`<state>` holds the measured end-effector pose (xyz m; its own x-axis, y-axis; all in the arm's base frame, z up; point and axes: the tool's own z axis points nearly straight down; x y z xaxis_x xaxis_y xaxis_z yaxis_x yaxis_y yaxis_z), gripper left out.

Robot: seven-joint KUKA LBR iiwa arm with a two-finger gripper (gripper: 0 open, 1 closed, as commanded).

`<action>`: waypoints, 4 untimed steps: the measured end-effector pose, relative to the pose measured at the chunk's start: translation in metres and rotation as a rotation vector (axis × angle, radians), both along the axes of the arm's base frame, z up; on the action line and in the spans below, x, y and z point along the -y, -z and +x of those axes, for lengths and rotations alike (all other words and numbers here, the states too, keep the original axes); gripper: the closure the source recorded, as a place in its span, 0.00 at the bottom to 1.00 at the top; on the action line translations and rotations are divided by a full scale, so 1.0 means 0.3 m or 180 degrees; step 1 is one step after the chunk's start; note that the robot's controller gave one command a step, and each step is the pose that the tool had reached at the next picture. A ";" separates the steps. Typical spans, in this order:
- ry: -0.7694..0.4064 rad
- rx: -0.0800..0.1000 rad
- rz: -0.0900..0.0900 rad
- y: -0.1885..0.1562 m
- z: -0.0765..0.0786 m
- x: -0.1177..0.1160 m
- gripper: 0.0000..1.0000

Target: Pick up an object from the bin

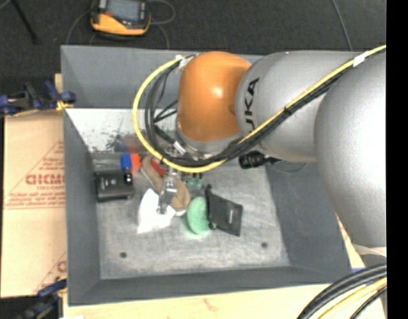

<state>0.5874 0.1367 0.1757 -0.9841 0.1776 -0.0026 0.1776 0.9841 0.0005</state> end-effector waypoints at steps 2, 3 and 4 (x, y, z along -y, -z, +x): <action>-0.0544 -0.0013 0.0006 0.172 0.077 0.019 0.00; -0.0248 0.0002 -0.0010 0.184 0.029 -0.042 0.00; 0.0346 0.0013 0.0028 0.271 0.073 -0.119 0.00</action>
Offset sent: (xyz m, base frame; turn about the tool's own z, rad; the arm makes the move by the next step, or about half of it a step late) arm 0.0301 -0.0447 -0.0482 -0.1791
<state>0.6092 0.1722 0.0945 -0.9590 0.2834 -0.0045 0.2834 0.9590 0.0100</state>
